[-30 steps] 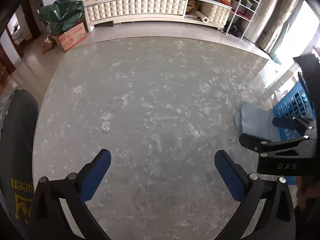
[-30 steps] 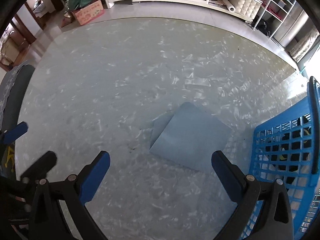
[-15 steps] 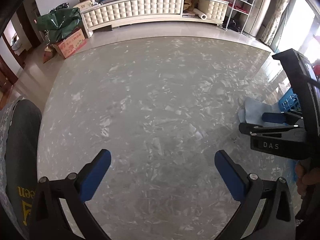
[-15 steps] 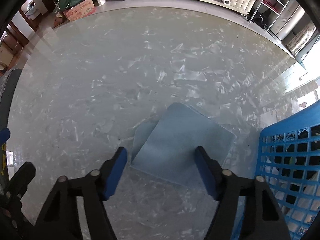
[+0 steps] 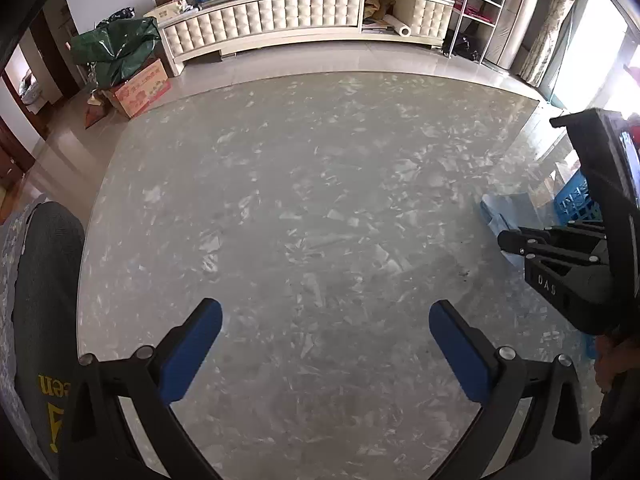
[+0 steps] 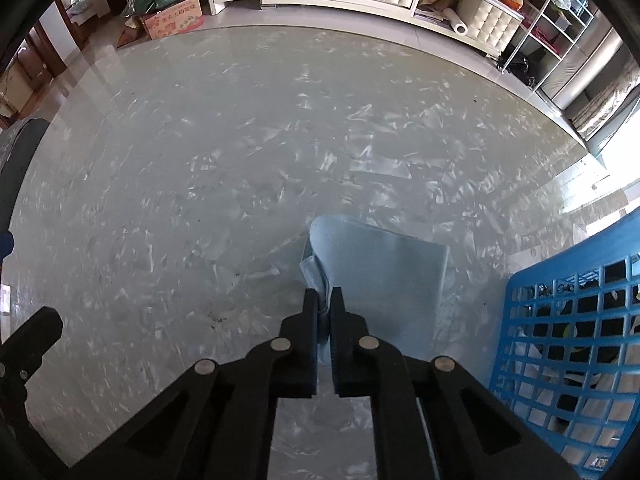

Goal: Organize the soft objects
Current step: 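Move the right gripper to the light blue square pad and grasp it, then carry the light blue pad into the basket and open the right gripper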

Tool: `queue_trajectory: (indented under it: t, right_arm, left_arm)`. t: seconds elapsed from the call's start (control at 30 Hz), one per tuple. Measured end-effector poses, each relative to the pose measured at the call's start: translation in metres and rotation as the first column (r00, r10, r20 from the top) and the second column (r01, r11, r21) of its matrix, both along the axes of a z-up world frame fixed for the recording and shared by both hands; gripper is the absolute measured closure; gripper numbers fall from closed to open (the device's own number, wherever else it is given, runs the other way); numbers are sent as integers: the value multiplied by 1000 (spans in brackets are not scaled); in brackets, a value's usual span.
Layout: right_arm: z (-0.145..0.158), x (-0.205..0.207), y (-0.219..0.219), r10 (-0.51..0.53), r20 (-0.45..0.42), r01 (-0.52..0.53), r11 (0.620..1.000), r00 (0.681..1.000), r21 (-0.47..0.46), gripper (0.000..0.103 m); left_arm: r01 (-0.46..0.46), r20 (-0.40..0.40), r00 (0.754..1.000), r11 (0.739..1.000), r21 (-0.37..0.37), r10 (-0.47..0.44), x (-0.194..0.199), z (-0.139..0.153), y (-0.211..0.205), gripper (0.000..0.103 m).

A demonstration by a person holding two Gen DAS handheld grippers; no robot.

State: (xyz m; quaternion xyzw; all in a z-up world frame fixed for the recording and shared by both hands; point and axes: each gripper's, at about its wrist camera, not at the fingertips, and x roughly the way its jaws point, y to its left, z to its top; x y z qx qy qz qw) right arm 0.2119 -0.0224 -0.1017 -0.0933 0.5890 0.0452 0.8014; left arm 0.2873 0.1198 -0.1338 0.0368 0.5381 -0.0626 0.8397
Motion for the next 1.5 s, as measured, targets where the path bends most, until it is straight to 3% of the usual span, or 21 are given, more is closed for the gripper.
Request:
queue_trajectory:
  t: [0.2,0.4,0.7,0.97,1.23,1.5]
  right_arm:
    - [20,-18,-1,28,34,-29,999,999,25,99]
    - [61,-43,-7,68,76,-75,993,995,87,99]
    - [128,-74,-30,108,154,-134,976,982,170,99]
    - [173,-107,-68,107,253,-164,963,961,213,99]
    - [191,-120,-132,29,325,-106,969,945,223,99]
    - [191,-119,-194,-81,355,7,979,931,205,99]
  left_arm:
    - [6,12,1000,999,-35,-5,-6,9,-1,0]
    - [2,38,999,996,-88,1,-17,29,-2,0]
    - [7,66,998,996,-84,-1,-44,53,-22,0]
    - [37,130,991,997,-70,-28,-76,99,-59,0]
    - [107,205,975,992,-67,-91,-97,145,-109,0]
    - [175,202,966,983,-56,-161,-94,149,-157,0]
